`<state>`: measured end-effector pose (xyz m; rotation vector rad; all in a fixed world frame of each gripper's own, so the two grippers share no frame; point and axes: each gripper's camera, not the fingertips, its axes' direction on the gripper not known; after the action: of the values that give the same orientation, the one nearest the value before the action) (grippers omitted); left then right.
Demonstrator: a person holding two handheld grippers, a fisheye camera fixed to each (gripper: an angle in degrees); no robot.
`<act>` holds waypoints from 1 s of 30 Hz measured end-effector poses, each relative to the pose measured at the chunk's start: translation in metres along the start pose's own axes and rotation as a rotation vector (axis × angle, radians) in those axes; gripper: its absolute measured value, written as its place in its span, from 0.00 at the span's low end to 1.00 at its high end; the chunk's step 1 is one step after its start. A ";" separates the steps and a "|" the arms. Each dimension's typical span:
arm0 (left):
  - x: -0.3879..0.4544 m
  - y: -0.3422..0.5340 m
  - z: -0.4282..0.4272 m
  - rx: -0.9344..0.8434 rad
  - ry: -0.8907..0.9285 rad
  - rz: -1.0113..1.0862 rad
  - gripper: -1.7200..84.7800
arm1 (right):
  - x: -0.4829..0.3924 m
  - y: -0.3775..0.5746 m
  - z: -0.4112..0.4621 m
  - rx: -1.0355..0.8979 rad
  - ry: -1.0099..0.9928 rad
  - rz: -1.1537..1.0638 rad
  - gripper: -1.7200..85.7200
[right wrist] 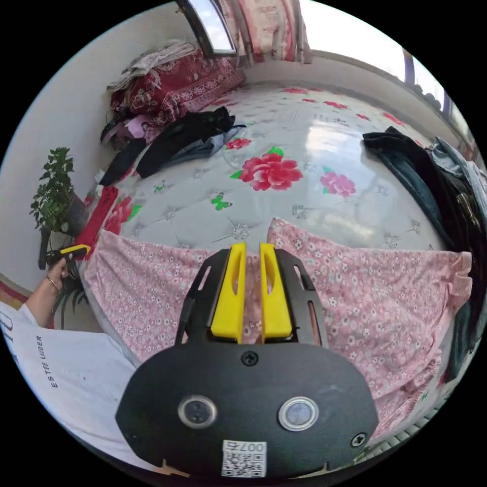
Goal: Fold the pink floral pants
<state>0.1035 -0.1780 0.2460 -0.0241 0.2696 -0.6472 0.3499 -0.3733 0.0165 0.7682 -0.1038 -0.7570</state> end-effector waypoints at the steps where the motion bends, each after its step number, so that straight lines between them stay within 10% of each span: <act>1: -0.001 0.003 -0.007 0.020 0.004 -0.009 0.06 | 0.010 0.005 -0.013 0.043 -0.004 0.035 0.07; 9: 0.028 0.037 -0.026 0.011 0.168 -0.058 0.05 | 0.252 0.083 -0.147 0.229 0.330 0.676 0.11; 18: 0.061 0.029 -0.061 0.021 0.211 -0.009 0.02 | 0.341 0.071 -0.100 0.005 0.274 0.769 0.04; 23: 0.056 0.042 -0.074 0.050 0.184 -0.005 0.02 | 0.271 0.016 -0.145 0.252 0.075 0.380 0.02; 30: -0.003 0.077 -0.071 0.058 0.236 -0.162 0.05 | -0.055 -0.011 -0.160 0.360 -0.352 -0.527 0.02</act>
<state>0.1288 -0.1105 0.1703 0.0876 0.4802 -0.8197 0.3590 -0.2483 -0.0978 1.0126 -0.3727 -1.3979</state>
